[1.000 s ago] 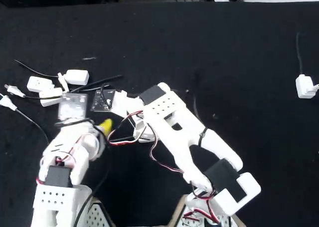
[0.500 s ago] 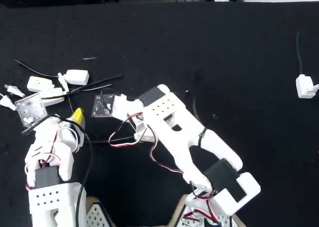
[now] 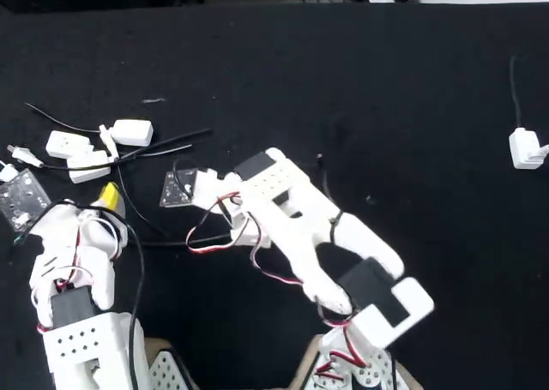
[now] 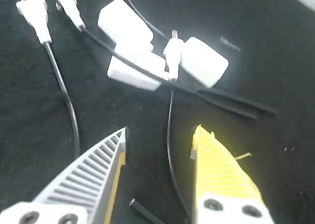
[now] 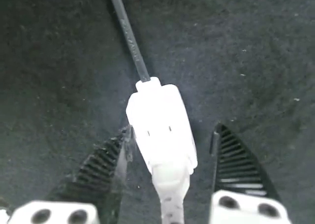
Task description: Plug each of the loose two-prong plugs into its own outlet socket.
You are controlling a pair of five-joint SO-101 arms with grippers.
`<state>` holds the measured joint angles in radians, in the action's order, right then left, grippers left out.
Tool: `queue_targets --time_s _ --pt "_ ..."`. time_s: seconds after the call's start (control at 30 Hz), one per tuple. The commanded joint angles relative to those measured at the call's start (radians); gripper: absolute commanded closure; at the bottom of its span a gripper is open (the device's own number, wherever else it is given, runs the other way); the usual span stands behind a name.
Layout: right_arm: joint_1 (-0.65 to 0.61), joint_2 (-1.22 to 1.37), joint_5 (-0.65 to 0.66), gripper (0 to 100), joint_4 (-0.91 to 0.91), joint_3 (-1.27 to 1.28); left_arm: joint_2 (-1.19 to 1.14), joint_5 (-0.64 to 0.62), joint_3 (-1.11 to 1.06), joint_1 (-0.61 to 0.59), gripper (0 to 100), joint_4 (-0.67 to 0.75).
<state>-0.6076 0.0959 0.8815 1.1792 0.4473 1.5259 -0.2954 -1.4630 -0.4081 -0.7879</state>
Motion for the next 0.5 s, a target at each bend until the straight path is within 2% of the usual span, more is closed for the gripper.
queue_targets --time_s 0.0,0.33,0.4,0.47 --pt "0.020 0.030 0.055 75.3 -0.014 -0.081 -0.003 -0.020 0.056 -0.012 78 0.037" --pt "0.041 0.127 0.146 76.0 -0.020 -0.082 -0.005 -0.018 0.054 -0.012 78 0.034" --pt "0.068 0.124 0.146 81.9 -0.023 -0.082 -0.005 -0.018 0.054 -0.012 78 0.034" --pt "0.097 0.105 0.137 95.2 -0.025 -0.093 -0.005 -0.018 0.054 -0.012 78 0.035"
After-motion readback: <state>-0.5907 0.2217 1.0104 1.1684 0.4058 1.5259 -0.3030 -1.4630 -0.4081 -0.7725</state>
